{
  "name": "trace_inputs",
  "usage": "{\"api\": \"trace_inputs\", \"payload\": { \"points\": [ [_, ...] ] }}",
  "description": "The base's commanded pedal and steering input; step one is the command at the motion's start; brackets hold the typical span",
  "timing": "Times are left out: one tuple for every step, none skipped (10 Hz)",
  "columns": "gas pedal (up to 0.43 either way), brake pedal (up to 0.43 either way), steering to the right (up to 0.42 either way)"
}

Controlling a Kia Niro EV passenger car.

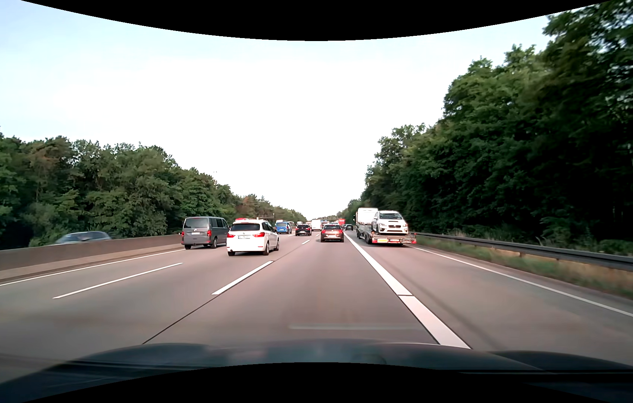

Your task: Follow the waypoints while adhering to traffic rules and regulations

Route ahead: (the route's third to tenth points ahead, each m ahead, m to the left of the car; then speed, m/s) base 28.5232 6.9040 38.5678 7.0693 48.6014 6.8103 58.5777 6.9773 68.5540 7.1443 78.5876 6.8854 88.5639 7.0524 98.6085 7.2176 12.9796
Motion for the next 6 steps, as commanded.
{"api": "trace_inputs", "payload": {
  "points": [
    [0.067,0.000,0.003],
    [0.067,0.000,0.004],
    [0.067,0.000,0.004],
    [0.079,0.000,0.005],
    [0.079,0.000,0.005],
    [0.079,0.000,0.005]
  ]
}}
